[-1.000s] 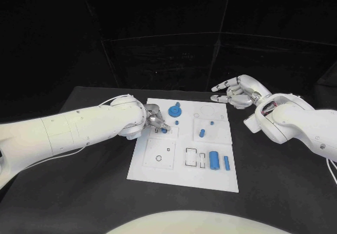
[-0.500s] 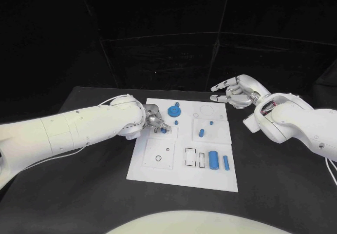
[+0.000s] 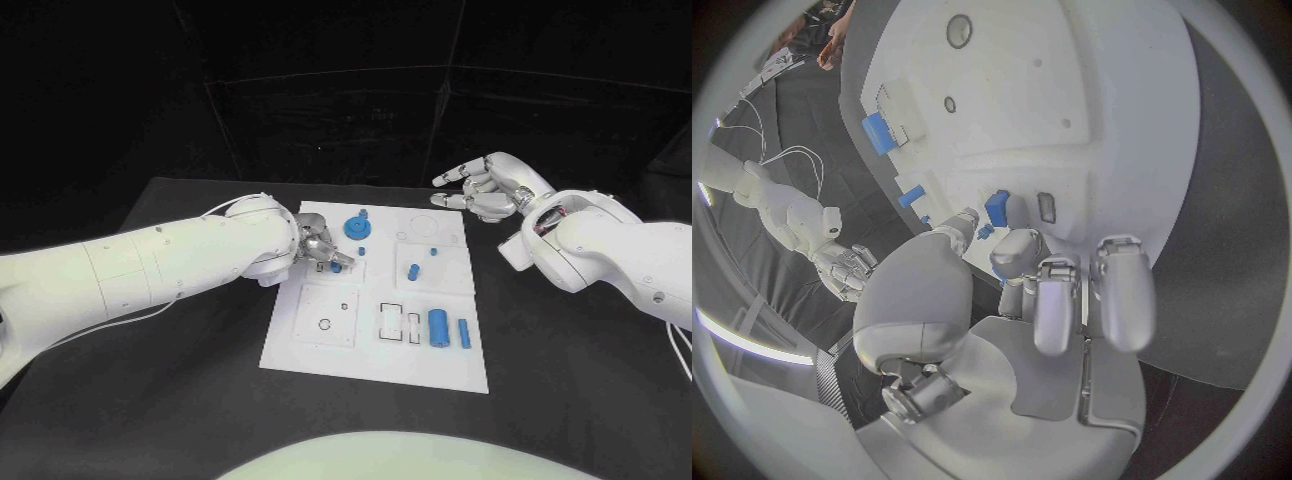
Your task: Assemble the parts on the task board
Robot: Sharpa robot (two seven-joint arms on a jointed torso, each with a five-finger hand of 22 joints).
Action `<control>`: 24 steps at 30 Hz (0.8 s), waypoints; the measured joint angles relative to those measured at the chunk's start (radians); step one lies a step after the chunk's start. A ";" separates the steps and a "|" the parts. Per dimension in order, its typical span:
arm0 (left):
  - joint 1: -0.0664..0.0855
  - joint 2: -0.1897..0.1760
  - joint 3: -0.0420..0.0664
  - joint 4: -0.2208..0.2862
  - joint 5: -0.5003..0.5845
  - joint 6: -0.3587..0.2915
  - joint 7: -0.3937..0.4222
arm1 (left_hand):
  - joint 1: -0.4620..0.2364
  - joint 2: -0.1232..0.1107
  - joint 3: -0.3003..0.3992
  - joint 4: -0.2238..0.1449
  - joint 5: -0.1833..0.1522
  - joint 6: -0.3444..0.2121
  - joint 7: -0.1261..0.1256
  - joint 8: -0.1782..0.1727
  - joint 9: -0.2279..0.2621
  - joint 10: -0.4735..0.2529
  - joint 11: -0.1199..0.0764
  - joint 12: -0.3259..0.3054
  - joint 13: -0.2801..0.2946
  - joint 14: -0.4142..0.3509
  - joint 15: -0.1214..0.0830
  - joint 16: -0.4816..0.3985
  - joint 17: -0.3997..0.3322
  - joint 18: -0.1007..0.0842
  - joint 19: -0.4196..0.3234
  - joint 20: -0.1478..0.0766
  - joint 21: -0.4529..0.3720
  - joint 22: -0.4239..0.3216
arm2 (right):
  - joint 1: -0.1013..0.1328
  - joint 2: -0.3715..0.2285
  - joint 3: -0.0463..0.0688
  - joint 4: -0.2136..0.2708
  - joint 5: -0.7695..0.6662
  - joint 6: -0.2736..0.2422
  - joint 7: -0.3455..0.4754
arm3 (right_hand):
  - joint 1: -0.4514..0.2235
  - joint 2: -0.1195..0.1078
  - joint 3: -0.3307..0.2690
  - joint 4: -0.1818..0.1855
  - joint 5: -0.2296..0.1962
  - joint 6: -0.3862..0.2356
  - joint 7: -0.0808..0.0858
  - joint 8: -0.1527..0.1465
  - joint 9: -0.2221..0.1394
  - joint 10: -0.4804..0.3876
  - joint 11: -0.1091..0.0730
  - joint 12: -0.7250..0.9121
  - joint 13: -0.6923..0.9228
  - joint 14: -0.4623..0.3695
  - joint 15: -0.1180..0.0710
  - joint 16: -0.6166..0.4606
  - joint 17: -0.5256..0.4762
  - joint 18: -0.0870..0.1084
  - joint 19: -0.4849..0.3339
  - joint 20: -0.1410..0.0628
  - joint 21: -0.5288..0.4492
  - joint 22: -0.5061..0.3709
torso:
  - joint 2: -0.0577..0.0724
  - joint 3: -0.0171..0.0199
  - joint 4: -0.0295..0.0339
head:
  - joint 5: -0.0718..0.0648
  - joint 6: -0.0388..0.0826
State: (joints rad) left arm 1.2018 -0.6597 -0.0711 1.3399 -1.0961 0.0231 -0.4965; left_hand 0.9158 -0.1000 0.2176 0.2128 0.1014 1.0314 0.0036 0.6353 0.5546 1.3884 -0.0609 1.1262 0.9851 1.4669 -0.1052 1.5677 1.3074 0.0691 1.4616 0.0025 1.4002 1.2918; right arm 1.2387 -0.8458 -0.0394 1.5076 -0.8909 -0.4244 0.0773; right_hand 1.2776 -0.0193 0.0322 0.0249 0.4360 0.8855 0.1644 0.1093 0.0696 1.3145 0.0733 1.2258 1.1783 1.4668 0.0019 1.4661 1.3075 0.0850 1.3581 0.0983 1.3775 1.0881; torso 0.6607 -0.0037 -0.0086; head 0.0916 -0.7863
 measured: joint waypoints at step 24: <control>0.019 -0.020 0.006 0.018 0.001 0.000 -0.002 | 0.019 0.019 -0.048 0.008 0.000 0.000 0.000 0.000 0.001 0.003 -0.003 -0.011 -0.016 0.000 0.000 0.000 0.000 0.000 0.000 0.000 -0.004 -0.014 | 0.000 0.003 0.000 -0.007 0.003 0.000 0.000 | 0.000 0.000 0.000 0.000 0.000 0.000 0.000 0.000 0.000 0.000 0.000 0.000 0.000 0.000 0.000 0.000 0.000 0.000 0.000 0.000 0.000 0.000 | 0.000 -0.0003 -0.0005 | 0.001 0.005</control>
State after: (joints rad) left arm 1.2205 -0.6799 -0.0653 1.3583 -1.0953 0.0231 -0.4988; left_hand 0.9350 -0.0808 0.1700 0.2204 0.1014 1.0313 0.0036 0.6353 0.5554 1.3916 -0.0641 1.1150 0.9693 1.4668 -0.1051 1.5678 1.3074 0.0692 1.4615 0.0025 1.3957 1.2780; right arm 1.2387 -0.8429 -0.0394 1.5009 -0.8880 -0.4243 0.0774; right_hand 1.2776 -0.0193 0.0322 0.0249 0.4360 0.8855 0.1644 0.1093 0.0697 1.3146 0.0733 1.2258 1.1785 1.4668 0.0019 1.4662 1.3074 0.0850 1.3581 0.0983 1.3775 1.0883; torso 0.6611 -0.0040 -0.0091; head 0.0926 -0.7818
